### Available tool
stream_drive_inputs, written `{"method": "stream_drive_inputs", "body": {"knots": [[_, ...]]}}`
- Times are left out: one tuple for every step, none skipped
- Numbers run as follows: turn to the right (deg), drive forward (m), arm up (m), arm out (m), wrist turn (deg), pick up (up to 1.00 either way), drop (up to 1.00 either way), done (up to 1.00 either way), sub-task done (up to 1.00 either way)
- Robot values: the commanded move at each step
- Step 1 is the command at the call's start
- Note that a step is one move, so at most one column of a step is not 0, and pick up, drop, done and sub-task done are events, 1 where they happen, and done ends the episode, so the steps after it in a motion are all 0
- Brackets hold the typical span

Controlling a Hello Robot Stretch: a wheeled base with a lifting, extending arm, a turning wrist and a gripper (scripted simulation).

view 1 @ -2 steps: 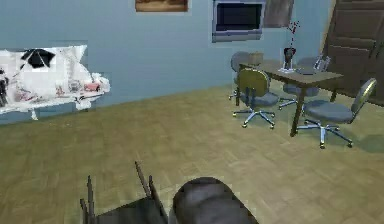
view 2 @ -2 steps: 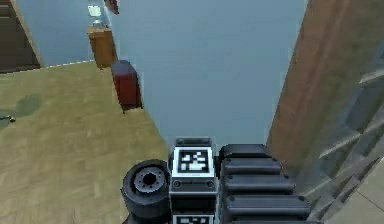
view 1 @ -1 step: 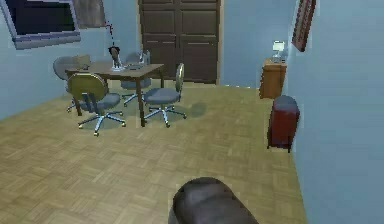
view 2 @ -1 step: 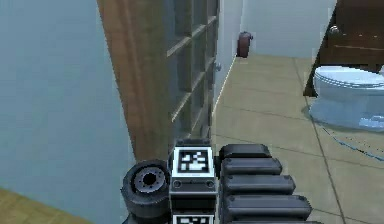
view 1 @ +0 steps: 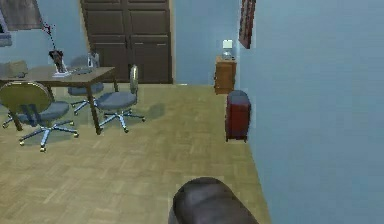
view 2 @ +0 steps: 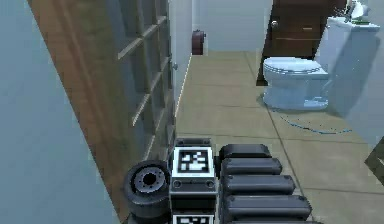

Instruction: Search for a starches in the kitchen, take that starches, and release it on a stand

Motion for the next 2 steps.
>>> {"method": "stream_drive_inputs", "body": {"knots": [[0.0,1.00,0.00,0.00,0.0,0.00,0.00,0.00,0.00],[3.0,0.00,0.00,0.00,0.0,0.00,0.00,0.00,0.00]]}}
